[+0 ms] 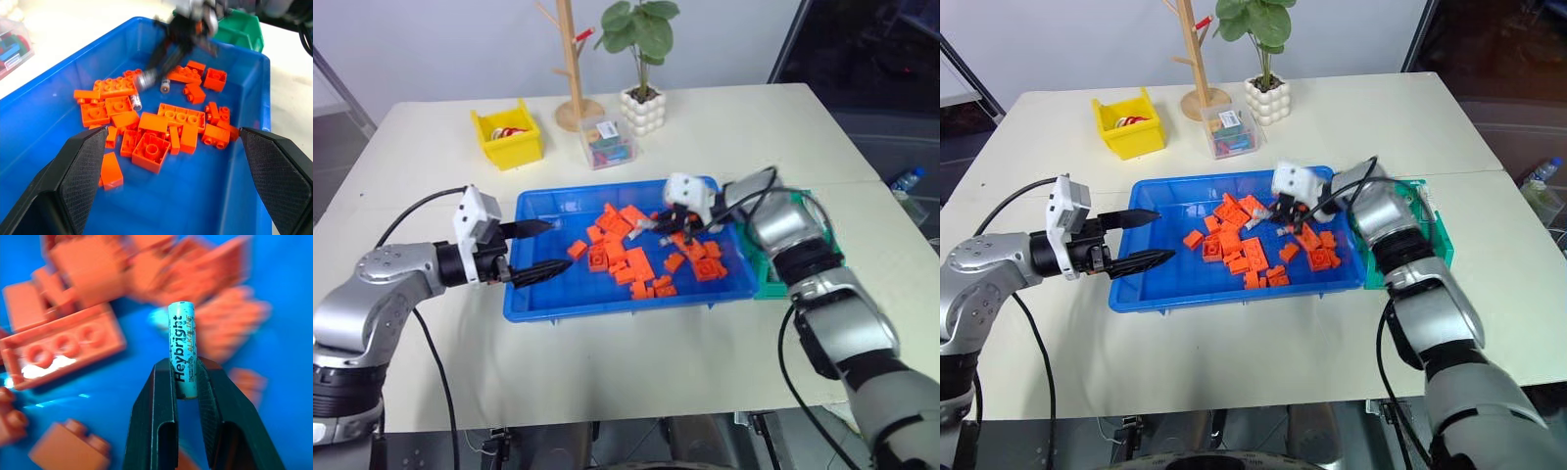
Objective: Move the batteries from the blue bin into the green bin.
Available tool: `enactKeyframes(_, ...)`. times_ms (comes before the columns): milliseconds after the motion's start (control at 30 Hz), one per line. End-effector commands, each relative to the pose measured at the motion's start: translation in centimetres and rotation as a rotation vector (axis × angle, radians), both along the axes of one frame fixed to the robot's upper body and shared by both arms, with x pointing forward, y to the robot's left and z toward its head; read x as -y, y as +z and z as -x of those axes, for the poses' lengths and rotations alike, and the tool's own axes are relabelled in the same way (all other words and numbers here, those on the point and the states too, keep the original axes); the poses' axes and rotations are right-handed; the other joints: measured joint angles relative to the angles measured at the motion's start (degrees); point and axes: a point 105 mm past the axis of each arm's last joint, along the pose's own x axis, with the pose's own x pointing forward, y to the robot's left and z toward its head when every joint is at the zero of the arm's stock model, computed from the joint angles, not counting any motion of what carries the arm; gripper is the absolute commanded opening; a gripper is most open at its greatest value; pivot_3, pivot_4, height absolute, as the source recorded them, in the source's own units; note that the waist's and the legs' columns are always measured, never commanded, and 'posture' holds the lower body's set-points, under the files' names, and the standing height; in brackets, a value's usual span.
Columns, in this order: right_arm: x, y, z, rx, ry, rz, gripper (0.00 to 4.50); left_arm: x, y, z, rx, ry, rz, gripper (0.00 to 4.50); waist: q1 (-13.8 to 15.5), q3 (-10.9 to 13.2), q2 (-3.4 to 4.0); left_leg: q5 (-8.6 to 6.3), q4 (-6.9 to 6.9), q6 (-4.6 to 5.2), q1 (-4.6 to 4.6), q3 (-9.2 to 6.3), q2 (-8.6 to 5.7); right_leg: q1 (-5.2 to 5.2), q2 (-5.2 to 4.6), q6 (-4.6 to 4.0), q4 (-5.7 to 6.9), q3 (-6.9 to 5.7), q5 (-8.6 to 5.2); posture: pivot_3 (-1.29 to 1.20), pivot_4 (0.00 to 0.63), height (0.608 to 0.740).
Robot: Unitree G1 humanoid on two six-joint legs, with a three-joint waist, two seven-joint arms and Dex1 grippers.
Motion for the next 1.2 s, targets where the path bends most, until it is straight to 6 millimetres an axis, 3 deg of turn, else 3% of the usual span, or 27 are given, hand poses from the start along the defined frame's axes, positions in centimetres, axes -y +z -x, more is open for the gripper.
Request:
enactKeyframes(33, 0.8, 5.9, 0.4, 0.125, -0.001, -0.078, 0.06, 0.9, 1.0, -0.1, 0.028, -0.048, 0.032, 4.50, 0.02, 0.00, 0.00, 0.00, -0.01, 0.00, 0.00, 0.00, 0.00, 0.00, 0.00, 0.00, 0.00, 0.00, 0.00, 0.00, 0.150, 0.740)
enactKeyframes(167, 4.6, 8.0, 1.0, 0.169, -0.098, -0.064, 0.06, 1.3, 1.8, -1.4, 0.038, -0.056, 0.096, 4.50, 0.24, -0.01, -0.02, 0.00, 0.02, 0.00, -0.02, -0.01, -0.02, 0.04, -0.01, 0.00, -0.02, -0.01, 0.00, 0.00, 0.150, 0.740)
enactKeyframes(367, 12.2, 7.8, 2.4, 0.154, -0.325, -0.009, 0.06, 2.1, 2.4, -2.8, 0.061, -0.083, 0.143, 4.50, 0.24, -0.01, -0.02, 0.00, 0.02, 0.01, -0.04, 0.01, -0.03, 0.04, -0.03, 0.01, -0.07, -0.01, -0.01, 0.00, 0.150, 0.740)
enactKeyframes(467, 14.8, 7.4, 3.7, 0.137, -0.402, 0.016, 0.06, 2.5, 2.4, -3.3, 0.056, -0.101, 0.154, 4.50, 0.09, 0.00, -0.03, 0.00, 0.03, 0.01, -0.05, 0.03, -0.03, 0.04, -0.04, 0.01, -0.06, 0.00, -0.01, 0.00, 0.150, 0.740)
enactKeyframes(700, 17.3, 5.7, 6.8, 0.056, -0.486, 0.040, 0.06, 3.4, 2.4, -4.2, 0.049, -0.150, 0.152, 4.50, 0.05, 0.00, -0.03, -0.01, 0.06, 0.02, -0.02, 0.11, 0.00, 0.04, -0.04, 0.02, -0.02, 0.01, -0.01, 0.00, 0.150, 0.740)
enactKeyframes(900, 17.8, 4.1, 6.9, 0.032, -0.531, 0.026, 0.06, 3.7, 2.5, -4.5, 0.048, -0.170, 0.148, 4.50, 0.10, 0.00, -0.03, -0.01, 0.11, 0.02, -0.03, 0.11, -0.02, 0.07, -0.08, 0.03, -0.04, 0.01, -0.01, 0.00, 0.150, 0.740)
enactKeyframes(1033, 18.4, 3.7, 6.6, 0.039, -0.555, 0.041, 1.87, 3.5, 2.6, -4.5, 0.051, -0.168, 0.140, 4.50, 0.12, 0.00, -0.03, -0.01, 0.10, 0.02, -0.03, 0.11, -0.02, 0.07, -0.07, 0.03, -0.04, 0.01, -0.01, 0.00, 0.150, 0.740)
enactKeyframes(1200, 18.2, 4.5, 5.9, 0.071, -0.552, 0.039, 4.46, 3.0, 2.5, -4.4, 0.054, -0.150, 0.130, 4.50, 0.03, 0.00, -0.03, -0.01, 0.09, 0.02, -0.02, 0.10, -0.02, 0.07, -0.07, 0.03, -0.04, 0.01, -0.01, 0.00, 0.150, 0.740)
